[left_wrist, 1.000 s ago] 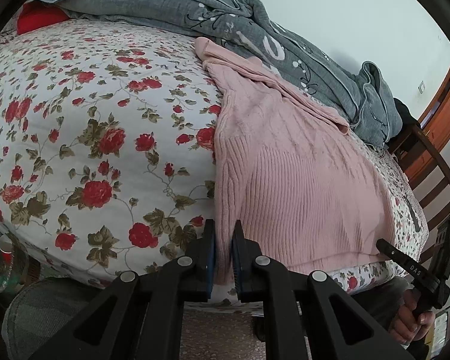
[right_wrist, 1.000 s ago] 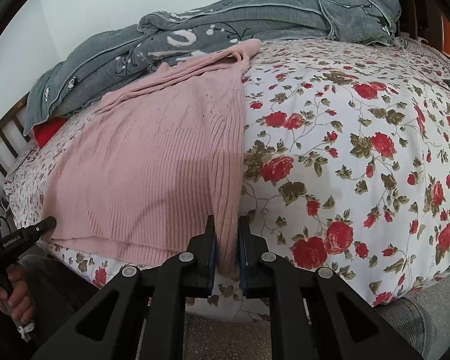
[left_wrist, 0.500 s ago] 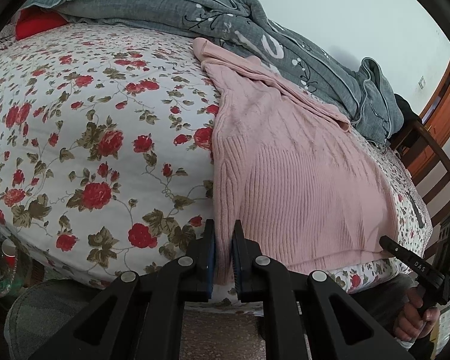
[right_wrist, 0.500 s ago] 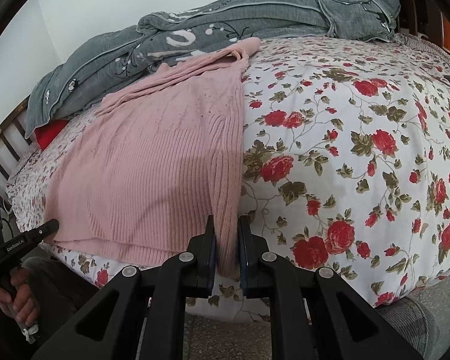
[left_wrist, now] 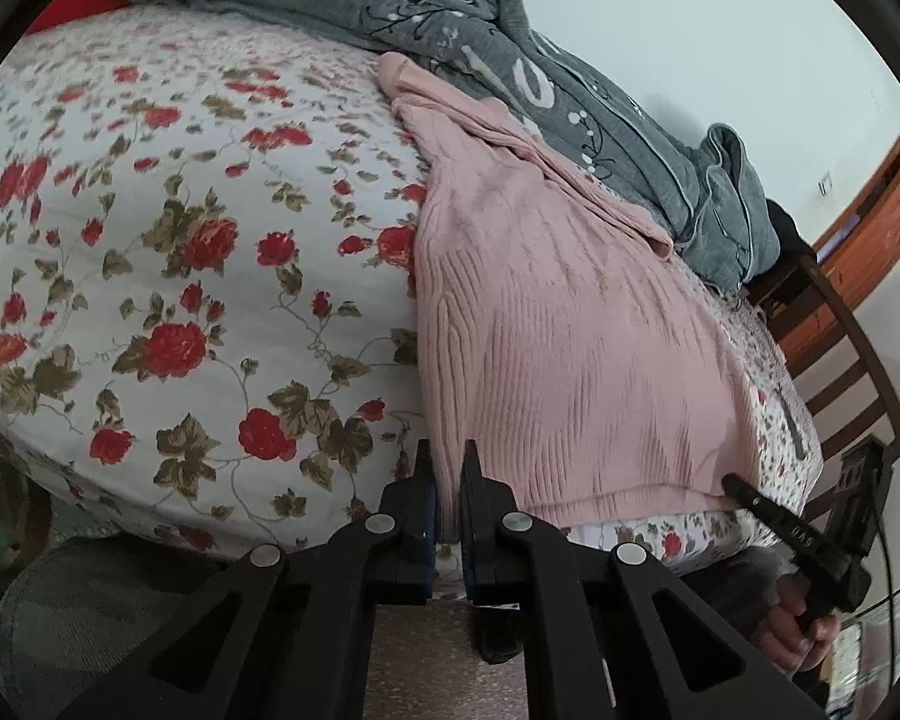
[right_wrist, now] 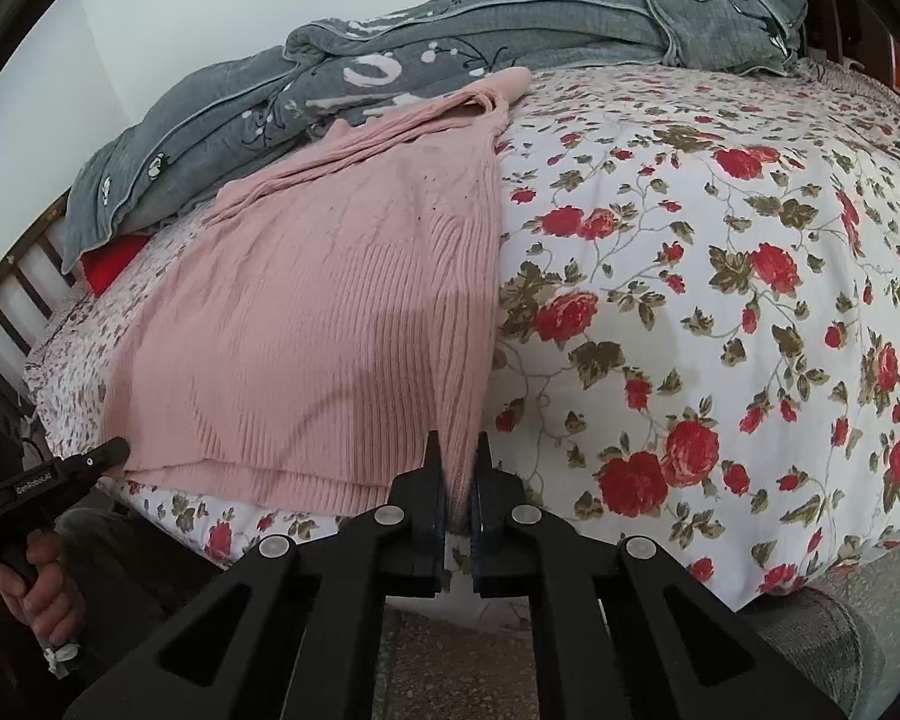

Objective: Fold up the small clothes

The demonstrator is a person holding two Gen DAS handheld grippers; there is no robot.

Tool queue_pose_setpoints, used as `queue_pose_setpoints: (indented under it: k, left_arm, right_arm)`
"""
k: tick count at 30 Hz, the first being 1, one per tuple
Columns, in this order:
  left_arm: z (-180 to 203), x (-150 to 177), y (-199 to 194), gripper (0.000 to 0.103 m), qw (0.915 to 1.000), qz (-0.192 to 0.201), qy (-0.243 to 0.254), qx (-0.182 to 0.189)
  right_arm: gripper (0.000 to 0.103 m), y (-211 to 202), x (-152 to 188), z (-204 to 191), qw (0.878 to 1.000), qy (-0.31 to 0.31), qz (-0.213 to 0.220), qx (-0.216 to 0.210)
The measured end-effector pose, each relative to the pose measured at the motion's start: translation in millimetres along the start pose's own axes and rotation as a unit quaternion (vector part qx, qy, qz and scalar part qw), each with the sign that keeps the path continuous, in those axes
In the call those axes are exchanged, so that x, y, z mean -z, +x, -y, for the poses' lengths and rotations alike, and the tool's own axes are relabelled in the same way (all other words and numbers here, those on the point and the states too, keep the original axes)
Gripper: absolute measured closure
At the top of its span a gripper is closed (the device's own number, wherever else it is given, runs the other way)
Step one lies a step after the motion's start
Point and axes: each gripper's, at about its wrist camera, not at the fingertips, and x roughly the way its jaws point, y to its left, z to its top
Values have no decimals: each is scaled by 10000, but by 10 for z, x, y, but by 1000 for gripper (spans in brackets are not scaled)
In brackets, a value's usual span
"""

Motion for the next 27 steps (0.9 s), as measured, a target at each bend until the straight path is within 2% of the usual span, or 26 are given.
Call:
queue_pose_setpoints:
  k: [4,7,9,14,17,20,27]
  left_arm:
    - [3,-21,-125,97,10000,52,-48,46]
    - [-93,-94,-254,97,9987,112,-363,348]
    - [-117,-179,-354,97,9974,178,-506,482]
    - [46,-476,-605,97,9947,452,-515,761]
    - [171,-738,-734,97,9923,624,-543,919]
    - [305,-1032,-788,97,9917,809,-474,878]
    - [418,-1701,-657,97,9907,1090,-464,673]
  right_arm:
    - [98,-160,-17,48,9995,123,169,-224]
    - [98,-235,-67,107,9985,339,188,-381]
    - [98,-301,-108,163,9954,629,222,-683]
    - [98,-510,-343,137,9881,919,435,-1152]
    - [98,-625,-583,137,9822,1123,523,-1411]
    - [98,-717,-884,140,9744,1342,638,-1689]
    - [98,-736,-1613,21,9698,1419,837,-1796]
